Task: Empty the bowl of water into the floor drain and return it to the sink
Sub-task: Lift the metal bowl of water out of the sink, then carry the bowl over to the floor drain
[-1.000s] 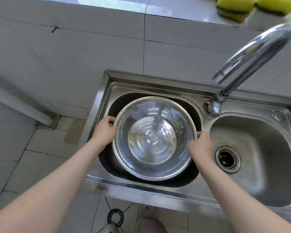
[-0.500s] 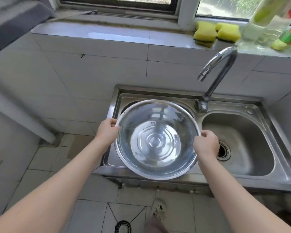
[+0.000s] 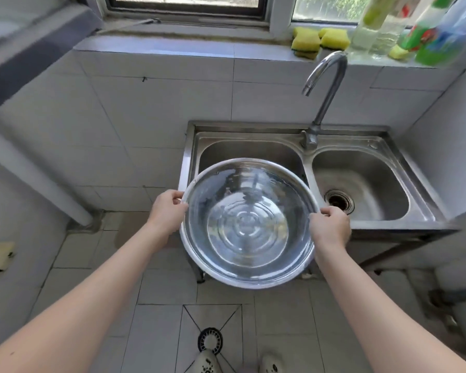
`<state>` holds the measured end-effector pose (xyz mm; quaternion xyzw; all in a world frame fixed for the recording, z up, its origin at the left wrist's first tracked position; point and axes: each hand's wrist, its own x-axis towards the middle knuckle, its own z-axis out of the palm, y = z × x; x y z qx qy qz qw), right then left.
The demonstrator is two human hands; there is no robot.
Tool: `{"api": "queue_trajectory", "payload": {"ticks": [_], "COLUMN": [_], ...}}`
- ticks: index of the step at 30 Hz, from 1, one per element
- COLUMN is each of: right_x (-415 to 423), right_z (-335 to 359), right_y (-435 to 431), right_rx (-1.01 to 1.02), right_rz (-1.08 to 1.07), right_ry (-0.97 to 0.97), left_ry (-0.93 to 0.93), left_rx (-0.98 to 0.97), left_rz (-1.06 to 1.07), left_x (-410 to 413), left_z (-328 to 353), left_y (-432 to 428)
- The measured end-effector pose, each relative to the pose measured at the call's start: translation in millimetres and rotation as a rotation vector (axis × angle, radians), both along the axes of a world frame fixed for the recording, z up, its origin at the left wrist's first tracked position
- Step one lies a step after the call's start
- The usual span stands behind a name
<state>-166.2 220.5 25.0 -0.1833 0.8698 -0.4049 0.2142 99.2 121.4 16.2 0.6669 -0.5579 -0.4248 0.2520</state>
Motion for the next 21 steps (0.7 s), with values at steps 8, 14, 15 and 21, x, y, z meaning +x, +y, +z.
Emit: {"api": "queue_trajectory", "payload": {"ticks": [8, 14, 15, 21], "right_x": [12, 17, 17, 25], "right_z": [-13, -22, -23, -35], "right_y": [67, 123, 133, 198], "right_rx": [-0.089, -0.139, -0.137, -0.101], "right_rz": [-0.011, 0.01, 0.018, 0.079], "right_ry": [0.042, 0.016, 0.012, 0.007], "left_ry": [0.041, 0.042, 0.049, 0.104], "left_rx": [-0.021, -0.027, -0.021, 0.024], "left_rz": [0.046, 0.109, 0.119, 0.165], "left_x": [12, 21, 22, 30], "left_z": [-5, -16, -19, -37], "left_y": [74, 137, 150, 224]}}
